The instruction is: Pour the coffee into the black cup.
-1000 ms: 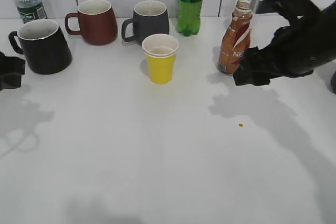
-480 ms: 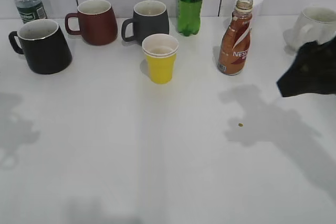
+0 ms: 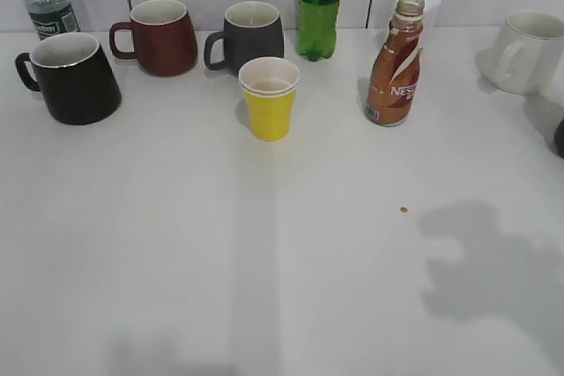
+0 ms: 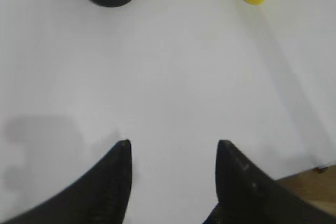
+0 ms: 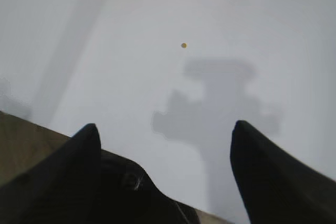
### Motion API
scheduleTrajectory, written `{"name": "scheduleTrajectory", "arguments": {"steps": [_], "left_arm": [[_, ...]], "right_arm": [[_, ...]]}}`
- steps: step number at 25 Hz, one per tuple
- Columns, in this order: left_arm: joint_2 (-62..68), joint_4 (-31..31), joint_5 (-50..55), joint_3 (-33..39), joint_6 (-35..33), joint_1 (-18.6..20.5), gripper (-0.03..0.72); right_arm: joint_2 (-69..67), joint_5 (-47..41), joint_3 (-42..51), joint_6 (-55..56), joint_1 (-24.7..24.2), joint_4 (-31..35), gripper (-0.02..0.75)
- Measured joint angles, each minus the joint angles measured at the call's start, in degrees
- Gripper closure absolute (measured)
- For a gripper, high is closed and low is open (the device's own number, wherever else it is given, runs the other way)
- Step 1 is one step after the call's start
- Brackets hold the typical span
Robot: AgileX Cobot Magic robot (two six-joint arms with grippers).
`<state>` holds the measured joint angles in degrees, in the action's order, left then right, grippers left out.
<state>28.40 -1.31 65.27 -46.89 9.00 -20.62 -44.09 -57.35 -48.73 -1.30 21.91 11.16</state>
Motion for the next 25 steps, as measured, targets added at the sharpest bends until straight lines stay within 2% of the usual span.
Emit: {"name": "scheduleTrajectory", "arguments": {"steps": [3, 9, 11, 18, 25], "left_arm": [[-7.82, 0.0, 3.01, 2.42, -0.49, 0.0, 0.293], [-19.29, 0.0, 4.61, 7.87, -2.37, 0.0, 0.293], [-22.41, 0.0, 4.65, 9.75, -2.86, 0.0, 0.293], [-28.75, 0.57, 5.12, 13.86, -6.27, 0.0, 0.293], [-28.86, 0.81, 1.96, 14.46, -8.1, 0.0, 0.293]], "right_arm": [[7.58, -0.71, 3.51, 1.3, 0.0, -1.05, 0.141], [23.66, -5.12, 11.31, 7.58, 0.0, -11.16, 0.141], [28.18, -6.41, 13.88, 8.5, 0.0, -12.41, 0.141], [40.22, -4.67, 19.37, 10.43, 0.0, -14.93, 0.142], [41.77, -3.5, 19.86, 10.72, 0.0, -15.22, 0.142]]}}
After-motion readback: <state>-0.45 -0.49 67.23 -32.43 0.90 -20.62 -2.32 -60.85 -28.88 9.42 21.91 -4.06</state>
